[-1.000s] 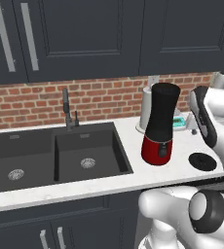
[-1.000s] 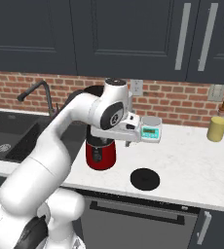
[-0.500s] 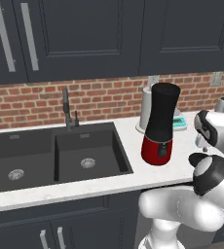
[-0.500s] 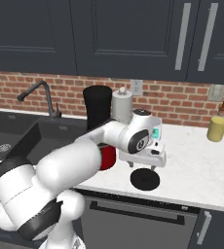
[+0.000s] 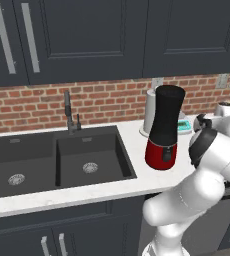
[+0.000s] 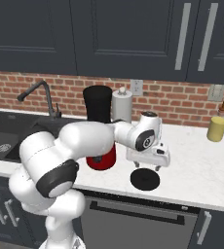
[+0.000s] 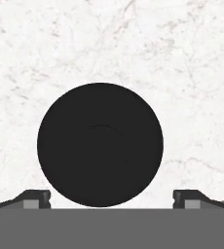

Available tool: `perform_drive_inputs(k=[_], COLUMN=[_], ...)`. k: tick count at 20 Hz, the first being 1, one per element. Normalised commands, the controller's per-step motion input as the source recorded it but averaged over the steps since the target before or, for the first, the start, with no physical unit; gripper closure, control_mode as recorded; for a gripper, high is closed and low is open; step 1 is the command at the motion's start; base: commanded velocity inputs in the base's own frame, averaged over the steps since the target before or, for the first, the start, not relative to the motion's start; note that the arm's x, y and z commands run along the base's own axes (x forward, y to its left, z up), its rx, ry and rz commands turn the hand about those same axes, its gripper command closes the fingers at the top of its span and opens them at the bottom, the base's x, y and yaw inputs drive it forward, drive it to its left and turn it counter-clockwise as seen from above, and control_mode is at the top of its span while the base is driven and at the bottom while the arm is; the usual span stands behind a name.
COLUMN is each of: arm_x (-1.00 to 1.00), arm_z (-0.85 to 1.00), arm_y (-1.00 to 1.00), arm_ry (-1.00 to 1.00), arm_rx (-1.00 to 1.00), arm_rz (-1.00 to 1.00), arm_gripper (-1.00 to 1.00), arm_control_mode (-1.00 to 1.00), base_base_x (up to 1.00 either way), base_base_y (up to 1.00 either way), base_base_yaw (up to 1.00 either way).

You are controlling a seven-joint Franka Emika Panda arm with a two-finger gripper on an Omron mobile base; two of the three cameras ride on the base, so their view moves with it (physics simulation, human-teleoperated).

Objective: Close the lid blender by securely placing the lid on top.

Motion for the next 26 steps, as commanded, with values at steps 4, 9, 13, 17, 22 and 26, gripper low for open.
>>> perform_drive_inputs(k=[4, 9, 13, 17, 22, 26], arm_x=[0.0, 0.05, 0.08, 0.0, 0.0, 0.0], arm_z=[-0.48, -0.39, -0.16, -0.18, -0.01, 0.0], arm_y=[-0.13, 0.0, 0.0, 0.0, 0.08, 0.22], arm_ry=[0.0, 0.0, -0.01, -0.03, -0.05, -0.02], arm_rx=[0.01, 0.0, 0.0, 0.0, 0.0, 0.0], arm_rz=[0.0, 0.0, 0.0, 0.0, 0.0, 0.0], arm_gripper=[-1.0, -1.0, -1.0, -1.0, -1.0, -1.0], arm_control_mode=[-1.0, -1.0, -1.0, -1.0, -1.0, -1.0], base_base_x=[0.0, 0.0, 0.0, 0.0, 0.0, 0.0], base_base_y=[0.0, 0.0, 0.0, 0.0, 0.0, 0.0], base_base_yaw=[0.0, 0.0, 0.0, 0.0, 0.0, 0.0])
